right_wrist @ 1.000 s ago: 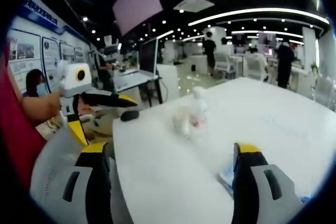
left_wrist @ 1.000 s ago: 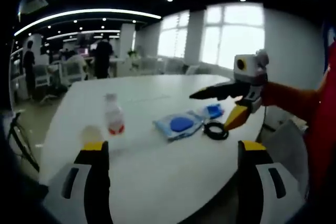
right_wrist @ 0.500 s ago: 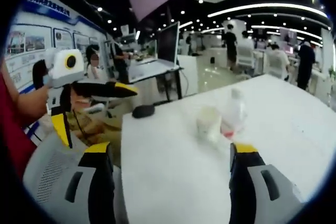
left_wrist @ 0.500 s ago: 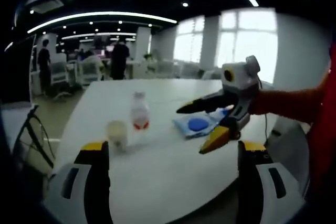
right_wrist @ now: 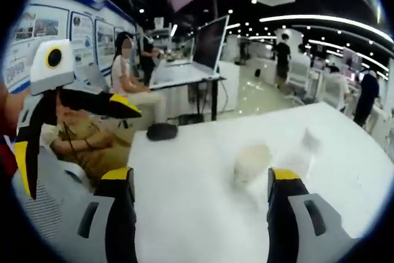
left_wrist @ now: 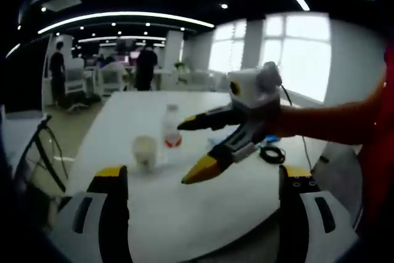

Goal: Arrange the tabletop items into an orderly group along one side of the table until the central work area is clear of visible clutter.

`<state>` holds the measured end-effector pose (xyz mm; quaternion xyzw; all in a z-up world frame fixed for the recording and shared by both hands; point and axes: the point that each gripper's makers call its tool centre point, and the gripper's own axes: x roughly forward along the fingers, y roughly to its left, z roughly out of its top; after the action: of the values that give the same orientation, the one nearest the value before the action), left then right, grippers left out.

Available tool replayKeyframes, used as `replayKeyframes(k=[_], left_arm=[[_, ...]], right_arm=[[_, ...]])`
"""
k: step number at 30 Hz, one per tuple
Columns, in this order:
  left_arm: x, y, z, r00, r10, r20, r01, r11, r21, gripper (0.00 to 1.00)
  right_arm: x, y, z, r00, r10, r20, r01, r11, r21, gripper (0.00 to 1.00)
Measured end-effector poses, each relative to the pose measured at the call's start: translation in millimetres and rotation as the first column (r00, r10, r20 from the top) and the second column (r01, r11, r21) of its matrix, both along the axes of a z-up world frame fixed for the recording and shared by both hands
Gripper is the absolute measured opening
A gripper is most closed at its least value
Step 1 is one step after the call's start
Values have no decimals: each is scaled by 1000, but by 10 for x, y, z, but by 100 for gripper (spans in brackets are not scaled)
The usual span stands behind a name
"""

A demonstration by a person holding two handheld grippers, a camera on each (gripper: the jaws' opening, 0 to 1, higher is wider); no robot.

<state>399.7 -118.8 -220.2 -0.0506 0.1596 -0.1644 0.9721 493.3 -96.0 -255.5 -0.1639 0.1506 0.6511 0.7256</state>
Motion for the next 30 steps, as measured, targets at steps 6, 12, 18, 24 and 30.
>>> replayKeyframes(k=[6,12,18,24,30], left_arm=[[13,18,-38,1000,2,-6,-2,1000,-11,98],[-4,29,-75,1000,7,-12,-7,1000,-29,97],[-36,51,-115,1000,20,-17,-21,999,-43,96],[-62,78,-160,999,33,-27,-34,998,-53,96],[-54,117,-174,999,41,-28,-43,997,-58,95]], right_arm=[[179,190,-24,999,-30,34,30,1000,-1,86],[298,341,-230,988,-48,147,62,994,-87,83],[462,545,-332,973,-112,200,134,986,-96,81],[637,634,-486,971,-171,169,194,972,-135,75],[726,715,-551,970,-174,169,201,966,-164,76]])
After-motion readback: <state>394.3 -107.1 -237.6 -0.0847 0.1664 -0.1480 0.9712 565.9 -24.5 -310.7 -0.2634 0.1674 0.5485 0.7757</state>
